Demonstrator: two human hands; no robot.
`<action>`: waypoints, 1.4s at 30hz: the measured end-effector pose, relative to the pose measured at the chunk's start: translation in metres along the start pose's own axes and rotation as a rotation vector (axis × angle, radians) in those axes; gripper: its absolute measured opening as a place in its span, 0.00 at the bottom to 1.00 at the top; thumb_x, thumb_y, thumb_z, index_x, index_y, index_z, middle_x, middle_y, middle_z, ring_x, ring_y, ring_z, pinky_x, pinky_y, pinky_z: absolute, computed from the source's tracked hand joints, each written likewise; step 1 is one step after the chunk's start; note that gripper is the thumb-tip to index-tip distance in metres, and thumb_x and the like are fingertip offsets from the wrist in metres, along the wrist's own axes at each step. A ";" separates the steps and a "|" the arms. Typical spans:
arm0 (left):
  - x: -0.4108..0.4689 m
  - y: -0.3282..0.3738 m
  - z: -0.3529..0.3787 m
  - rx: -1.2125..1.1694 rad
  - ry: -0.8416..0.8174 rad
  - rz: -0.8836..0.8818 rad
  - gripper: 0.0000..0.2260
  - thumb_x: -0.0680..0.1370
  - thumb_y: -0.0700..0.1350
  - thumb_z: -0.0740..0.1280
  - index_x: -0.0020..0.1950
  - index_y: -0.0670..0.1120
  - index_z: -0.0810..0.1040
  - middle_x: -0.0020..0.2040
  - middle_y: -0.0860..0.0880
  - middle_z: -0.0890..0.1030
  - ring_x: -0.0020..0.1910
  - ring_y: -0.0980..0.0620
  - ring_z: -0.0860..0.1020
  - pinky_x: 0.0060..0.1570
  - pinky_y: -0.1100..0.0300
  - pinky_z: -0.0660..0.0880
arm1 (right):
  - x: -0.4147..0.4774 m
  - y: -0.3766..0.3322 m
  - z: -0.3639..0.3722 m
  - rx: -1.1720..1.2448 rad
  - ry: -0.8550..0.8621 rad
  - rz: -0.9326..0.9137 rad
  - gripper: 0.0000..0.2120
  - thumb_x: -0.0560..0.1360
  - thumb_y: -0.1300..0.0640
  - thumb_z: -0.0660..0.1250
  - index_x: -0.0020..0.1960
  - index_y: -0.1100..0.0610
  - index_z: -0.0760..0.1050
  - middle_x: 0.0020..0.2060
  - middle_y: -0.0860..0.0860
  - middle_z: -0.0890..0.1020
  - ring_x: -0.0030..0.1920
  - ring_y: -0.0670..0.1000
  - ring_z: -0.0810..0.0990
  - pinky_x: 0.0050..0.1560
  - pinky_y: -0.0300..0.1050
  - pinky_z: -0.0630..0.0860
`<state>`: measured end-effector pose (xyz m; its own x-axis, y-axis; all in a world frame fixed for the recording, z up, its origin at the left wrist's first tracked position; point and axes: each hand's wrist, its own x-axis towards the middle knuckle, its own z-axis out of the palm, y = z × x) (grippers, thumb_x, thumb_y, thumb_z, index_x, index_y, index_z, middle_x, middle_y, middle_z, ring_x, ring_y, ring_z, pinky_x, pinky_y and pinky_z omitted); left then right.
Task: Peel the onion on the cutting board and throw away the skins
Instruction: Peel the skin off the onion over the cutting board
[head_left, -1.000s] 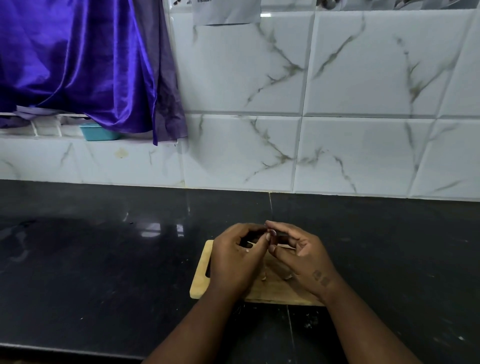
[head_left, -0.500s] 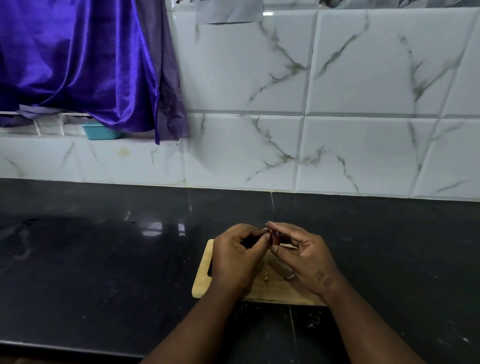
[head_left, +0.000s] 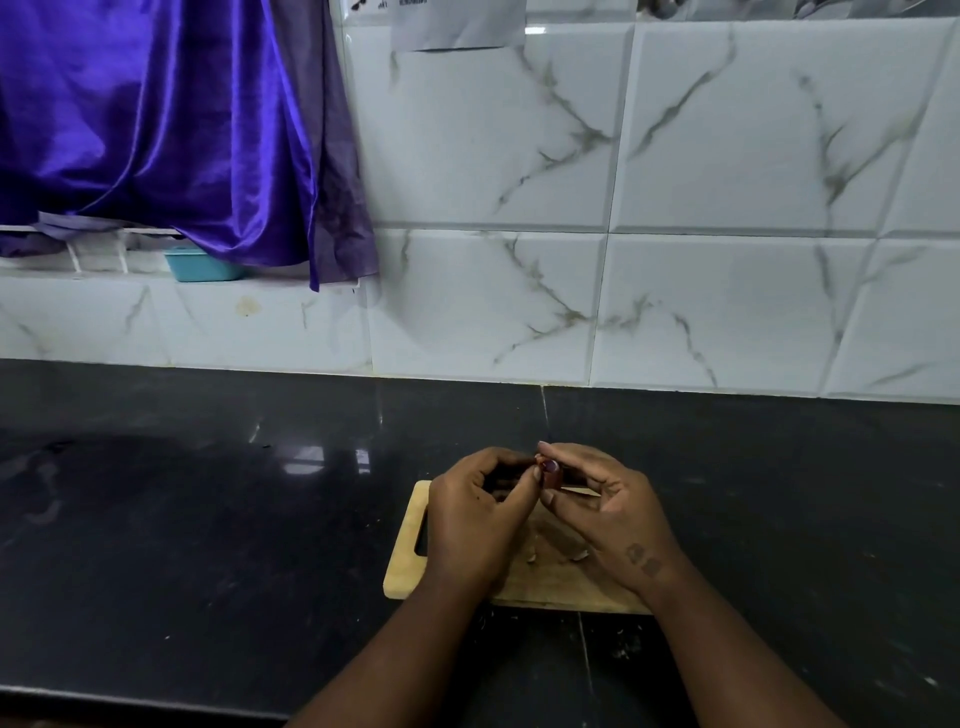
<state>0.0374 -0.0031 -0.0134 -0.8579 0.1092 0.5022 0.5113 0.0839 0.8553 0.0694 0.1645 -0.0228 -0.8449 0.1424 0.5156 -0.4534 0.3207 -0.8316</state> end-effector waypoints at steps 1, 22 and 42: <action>0.000 0.000 0.000 0.006 0.001 0.002 0.04 0.77 0.40 0.77 0.49 0.49 0.89 0.42 0.54 0.88 0.43 0.60 0.86 0.43 0.67 0.81 | 0.000 0.001 0.000 -0.011 0.001 0.005 0.23 0.74 0.66 0.77 0.65 0.50 0.83 0.62 0.43 0.84 0.63 0.43 0.83 0.66 0.47 0.81; 0.002 -0.001 0.004 0.263 -0.048 -0.034 0.06 0.80 0.42 0.70 0.45 0.52 0.77 0.44 0.54 0.79 0.43 0.57 0.78 0.38 0.68 0.73 | -0.004 -0.009 0.000 0.107 0.051 -0.038 0.22 0.71 0.74 0.75 0.60 0.54 0.84 0.56 0.50 0.87 0.58 0.49 0.87 0.58 0.44 0.84; 0.000 -0.005 0.001 0.311 -0.015 0.146 0.06 0.80 0.47 0.71 0.55 0.53 0.84 0.47 0.59 0.83 0.48 0.61 0.81 0.45 0.65 0.78 | 0.001 -0.012 -0.002 0.324 0.113 0.168 0.12 0.76 0.69 0.73 0.57 0.58 0.85 0.53 0.55 0.89 0.56 0.56 0.88 0.50 0.42 0.84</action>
<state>0.0348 -0.0028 -0.0180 -0.7748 0.1570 0.6125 0.6219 0.3638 0.6935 0.0745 0.1622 -0.0115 -0.8867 0.2764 0.3706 -0.3924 -0.0258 -0.9194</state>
